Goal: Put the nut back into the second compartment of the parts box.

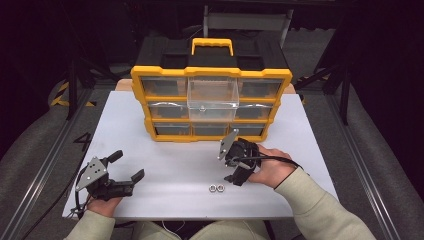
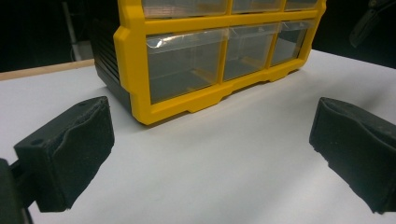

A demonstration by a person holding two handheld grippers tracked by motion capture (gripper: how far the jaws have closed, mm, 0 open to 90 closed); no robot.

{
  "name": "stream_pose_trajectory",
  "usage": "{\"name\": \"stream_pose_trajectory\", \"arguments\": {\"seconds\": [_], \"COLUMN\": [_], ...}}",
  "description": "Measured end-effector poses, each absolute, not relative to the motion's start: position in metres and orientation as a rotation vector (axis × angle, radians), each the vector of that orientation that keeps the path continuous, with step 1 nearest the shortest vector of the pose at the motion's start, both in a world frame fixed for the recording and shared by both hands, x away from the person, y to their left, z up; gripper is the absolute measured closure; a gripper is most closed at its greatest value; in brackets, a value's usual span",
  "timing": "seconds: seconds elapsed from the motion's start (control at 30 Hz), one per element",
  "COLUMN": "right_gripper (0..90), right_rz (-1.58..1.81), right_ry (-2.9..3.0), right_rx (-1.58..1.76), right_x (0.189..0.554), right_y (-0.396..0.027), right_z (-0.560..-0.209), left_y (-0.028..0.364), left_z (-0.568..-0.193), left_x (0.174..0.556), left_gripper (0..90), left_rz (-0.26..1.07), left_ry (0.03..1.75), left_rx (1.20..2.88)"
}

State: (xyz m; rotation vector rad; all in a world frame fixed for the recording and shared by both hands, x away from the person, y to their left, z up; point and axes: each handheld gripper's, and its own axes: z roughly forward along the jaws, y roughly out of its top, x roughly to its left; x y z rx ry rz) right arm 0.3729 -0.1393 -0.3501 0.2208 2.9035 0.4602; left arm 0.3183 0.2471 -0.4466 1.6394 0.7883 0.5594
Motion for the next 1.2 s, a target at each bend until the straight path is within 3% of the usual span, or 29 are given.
{"name": "stream_pose_trajectory", "arguments": {"seconds": [0.8, 1.2], "right_gripper": [24.5, 55.3], "right_rz": [0.414, 0.379], "right_ry": [3.02, 3.071], "right_rx": [0.188, 0.129], "right_x": [0.365, 0.362], "right_y": [-0.113, -0.109], "right_z": [-0.408, -0.418], "left_y": [0.247, 0.247], "left_z": [-0.447, -0.447], "left_x": [0.318, 0.319], "left_gripper": [0.7, 0.7], "left_rz": [0.554, 0.554], "left_ry": [0.794, 0.789], "left_rx": [1.638, 1.641]}}
